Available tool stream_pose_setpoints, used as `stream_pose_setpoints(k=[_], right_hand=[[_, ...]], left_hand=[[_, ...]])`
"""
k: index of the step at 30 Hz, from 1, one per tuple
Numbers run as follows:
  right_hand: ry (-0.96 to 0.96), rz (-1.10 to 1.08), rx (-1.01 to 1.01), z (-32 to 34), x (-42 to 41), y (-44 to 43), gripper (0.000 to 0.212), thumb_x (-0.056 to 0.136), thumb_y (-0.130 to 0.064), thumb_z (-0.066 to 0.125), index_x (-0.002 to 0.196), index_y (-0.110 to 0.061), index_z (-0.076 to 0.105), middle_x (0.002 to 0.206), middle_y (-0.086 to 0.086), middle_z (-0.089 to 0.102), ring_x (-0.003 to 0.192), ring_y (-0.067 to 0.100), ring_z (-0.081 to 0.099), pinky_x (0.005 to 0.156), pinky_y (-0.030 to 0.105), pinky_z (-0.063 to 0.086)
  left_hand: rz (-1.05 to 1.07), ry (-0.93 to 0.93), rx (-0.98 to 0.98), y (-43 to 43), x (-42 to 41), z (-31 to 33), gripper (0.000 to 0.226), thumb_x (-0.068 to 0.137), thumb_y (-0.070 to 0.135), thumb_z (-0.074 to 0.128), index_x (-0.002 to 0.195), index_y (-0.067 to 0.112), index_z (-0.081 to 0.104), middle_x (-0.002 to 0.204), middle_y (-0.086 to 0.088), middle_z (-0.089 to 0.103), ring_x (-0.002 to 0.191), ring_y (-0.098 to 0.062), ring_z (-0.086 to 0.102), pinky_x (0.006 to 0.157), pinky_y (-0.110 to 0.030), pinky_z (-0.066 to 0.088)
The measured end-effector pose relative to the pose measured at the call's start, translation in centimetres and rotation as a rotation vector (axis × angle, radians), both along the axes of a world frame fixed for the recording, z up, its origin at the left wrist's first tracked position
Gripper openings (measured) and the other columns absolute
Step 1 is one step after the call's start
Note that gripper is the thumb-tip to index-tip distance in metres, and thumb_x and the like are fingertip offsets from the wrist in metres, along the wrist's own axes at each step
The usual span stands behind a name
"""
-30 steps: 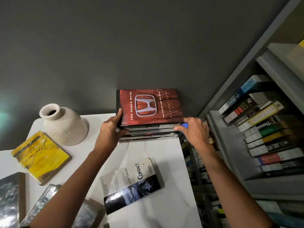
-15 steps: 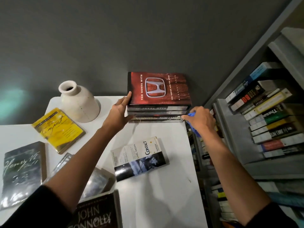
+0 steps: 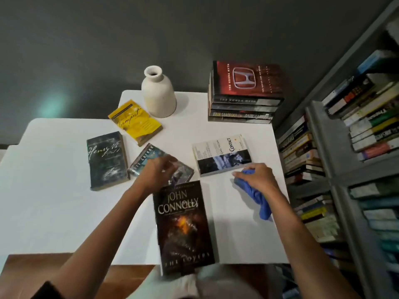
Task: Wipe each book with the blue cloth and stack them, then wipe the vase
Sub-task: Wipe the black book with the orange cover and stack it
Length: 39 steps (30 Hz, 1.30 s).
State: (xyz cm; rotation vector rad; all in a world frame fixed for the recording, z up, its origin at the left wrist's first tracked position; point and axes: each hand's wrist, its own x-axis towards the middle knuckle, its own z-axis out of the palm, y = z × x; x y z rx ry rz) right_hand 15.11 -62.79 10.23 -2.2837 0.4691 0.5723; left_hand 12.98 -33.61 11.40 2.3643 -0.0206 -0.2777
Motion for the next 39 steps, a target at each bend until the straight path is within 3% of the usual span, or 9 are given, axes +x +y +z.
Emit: stream_pose_setpoints(k=[7, 10, 14, 25, 27, 30, 32, 36, 39], right_hand=[[0.284, 0.215, 0.181, -1.8, -8.1, 4.1, 0.040, 0.069, -0.044, 0.081, 0.093, -0.012, 0.074, 0.095, 0.004, 0.073, 0.095, 0.016, 0.067, 0.090, 0.027, 0.050], [0.294, 0.203, 0.224, -2.0, -9.9, 5.2, 0.037, 0.073, -0.041, 0.079, 0.100, -0.016, 0.075, 0.102, 0.003, 0.072, 0.101, 0.014, 0.065, 0.092, 0.022, 0.047], [0.243, 0.189, 0.212, -1.5, -10.6, 5.9, 0.033, 0.078, -0.034, 0.077, 0.107, -0.018, 0.072, 0.113, 0.004, 0.069, 0.109, 0.015, 0.061, 0.097, 0.021, 0.041], [0.200, 0.020, 0.280, -0.2, -10.9, 5.5, 0.023, 0.081, -0.023, 0.075, 0.101, -0.013, 0.075, 0.103, 0.007, 0.072, 0.097, 0.016, 0.066, 0.092, 0.024, 0.049], [0.181, -0.078, 0.345, 0.7, -11.2, 4.5, 0.028, 0.078, -0.027, 0.077, 0.101, -0.009, 0.074, 0.099, 0.011, 0.073, 0.093, 0.020, 0.068, 0.084, 0.023, 0.053], [0.168, -0.237, 0.475, 2.0, -12.1, 3.8, 0.060, 0.060, -0.047, 0.082, 0.100, -0.003, 0.072, 0.094, 0.014, 0.074, 0.093, 0.027, 0.070, 0.091, 0.034, 0.054], [0.206, -0.265, 0.585, 2.7, -12.6, 3.8, 0.069, 0.055, -0.057, 0.077, 0.100, -0.005, 0.072, 0.094, 0.010, 0.075, 0.092, 0.021, 0.070, 0.086, 0.028, 0.054], [0.067, -0.392, 0.814, 4.3, -12.7, 5.7, 0.014, 0.090, -0.028, 0.058, 0.083, -0.019, 0.065, 0.072, -0.011, 0.073, 0.064, -0.003, 0.065, 0.067, 0.013, 0.045], [-0.069, -0.488, 0.915, 7.4, -12.5, 8.1, 0.030, 0.096, -0.014, 0.049, 0.076, -0.021, 0.070, 0.074, -0.011, 0.073, 0.060, -0.004, 0.066, 0.075, 0.015, 0.047]], left_hand=[[0.288, 0.209, -0.131, 3.4, -6.7, -3.0, 0.030, 0.100, 0.024, 0.051, 0.110, -0.003, 0.056, 0.110, -0.022, 0.066, 0.098, -0.038, 0.064, 0.078, -0.038, 0.051], [0.390, 0.481, -0.347, 3.0, -8.0, -3.2, 0.046, 0.101, 0.047, 0.037, 0.114, 0.004, 0.049, 0.110, -0.015, 0.063, 0.097, -0.028, 0.062, 0.079, -0.041, 0.053], [0.383, 0.664, -0.666, 2.9, -8.4, -3.5, 0.062, 0.100, 0.058, 0.025, 0.106, 0.012, 0.066, 0.096, -0.007, 0.070, 0.091, -0.022, 0.062, 0.072, -0.033, 0.052], [0.371, 0.553, -0.776, 3.8, -8.0, -3.0, 0.055, 0.100, 0.053, 0.032, 0.125, 0.012, 0.060, 0.109, -0.011, 0.069, 0.089, -0.021, 0.065, 0.067, -0.036, 0.055], [0.432, 0.524, -0.862, 4.1, -7.5, -2.5, 0.050, 0.101, 0.051, 0.033, 0.122, 0.014, 0.061, 0.105, -0.007, 0.069, 0.086, -0.019, 0.066, 0.064, -0.036, 0.056], [0.502, 0.443, -0.991, 4.3, -6.4, -1.3, 0.041, 0.102, 0.048, 0.033, 0.110, 0.022, 0.063, 0.096, -0.002, 0.068, 0.079, -0.015, 0.068, 0.063, -0.038, 0.055], [0.524, 0.404, -1.057, 4.2, -5.6, -0.6, 0.039, 0.103, 0.048, 0.032, 0.105, 0.025, 0.063, 0.094, -0.001, 0.068, 0.081, -0.017, 0.067, 0.066, -0.041, 0.054], [0.519, 0.364, -1.202, 3.7, -4.5, 0.4, 0.042, 0.105, 0.043, 0.026, 0.116, 0.019, 0.059, 0.088, 0.007, 0.077, 0.078, -0.010, 0.073, 0.058, -0.037, 0.060], [0.506, 0.355, -1.303, 3.5, -4.0, 0.9, 0.042, 0.105, 0.042, 0.026, 0.112, 0.019, 0.061, 0.091, 0.008, 0.077, 0.086, -0.012, 0.071, 0.063, -0.041, 0.060]])
